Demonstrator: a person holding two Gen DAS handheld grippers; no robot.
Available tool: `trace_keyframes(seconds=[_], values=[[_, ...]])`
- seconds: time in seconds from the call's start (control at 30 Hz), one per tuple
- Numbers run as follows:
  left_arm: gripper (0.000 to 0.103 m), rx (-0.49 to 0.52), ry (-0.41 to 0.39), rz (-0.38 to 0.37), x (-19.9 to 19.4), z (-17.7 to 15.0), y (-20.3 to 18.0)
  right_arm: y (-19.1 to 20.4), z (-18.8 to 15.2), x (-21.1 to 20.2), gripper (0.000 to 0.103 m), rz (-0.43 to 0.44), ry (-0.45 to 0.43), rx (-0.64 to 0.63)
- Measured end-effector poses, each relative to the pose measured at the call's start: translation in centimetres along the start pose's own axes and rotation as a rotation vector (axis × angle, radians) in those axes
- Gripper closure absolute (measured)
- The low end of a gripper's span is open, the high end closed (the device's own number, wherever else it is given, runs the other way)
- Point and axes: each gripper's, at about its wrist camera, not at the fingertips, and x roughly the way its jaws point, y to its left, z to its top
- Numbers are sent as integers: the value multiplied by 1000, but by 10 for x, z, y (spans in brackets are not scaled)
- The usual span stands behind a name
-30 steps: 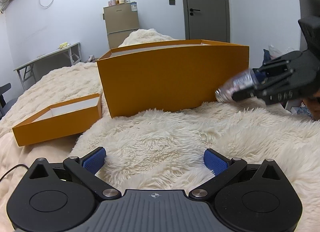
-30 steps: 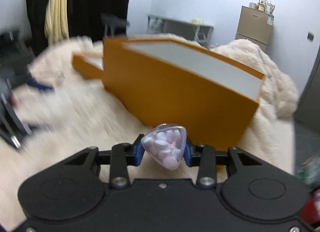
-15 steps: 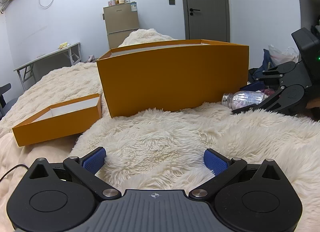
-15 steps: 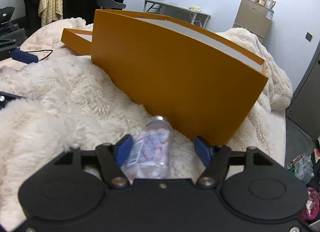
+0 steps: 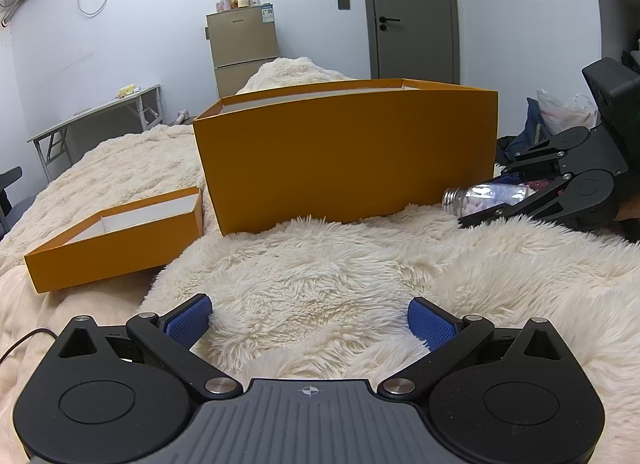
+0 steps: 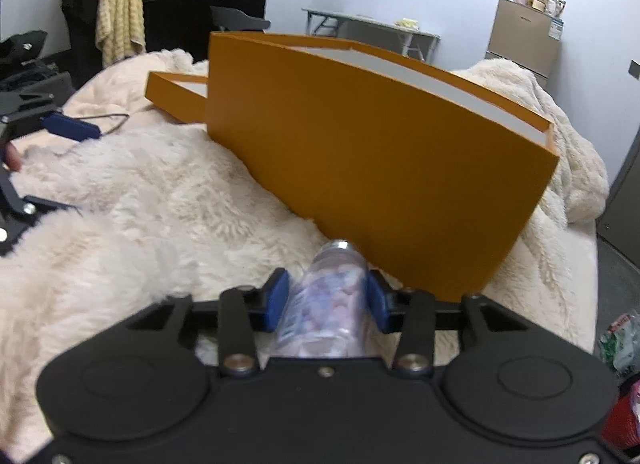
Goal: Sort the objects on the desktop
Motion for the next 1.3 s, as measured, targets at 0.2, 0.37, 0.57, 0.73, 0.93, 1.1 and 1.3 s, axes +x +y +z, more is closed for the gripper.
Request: trace_keyframes(seconds=[0.2,0.37,0.57,0.73,0.93,1.1,1.3], values=[[0,1,0,1,-1,0,-1,-7,2,-13,64,47,-28,33],[0,1,0,0,-1,0,-1,-9,0,-34,64,18,0,-18],[0,2,1,0,1,1,1,-10,-7,-45,59,-46,51,-70],[0,2,1,1,0,0,0,-14,-7,-49,48,-35,14,-46],[0,3,1,1,0,0,-1,-26,-1,-82,10,-16,-137,47],[0,3,1,1,0,0,0,-30,0,-94,0,-13,-219,63],[0,3,2,0,-1,1,-1,-35,-1,-94,0,55,-232,94]])
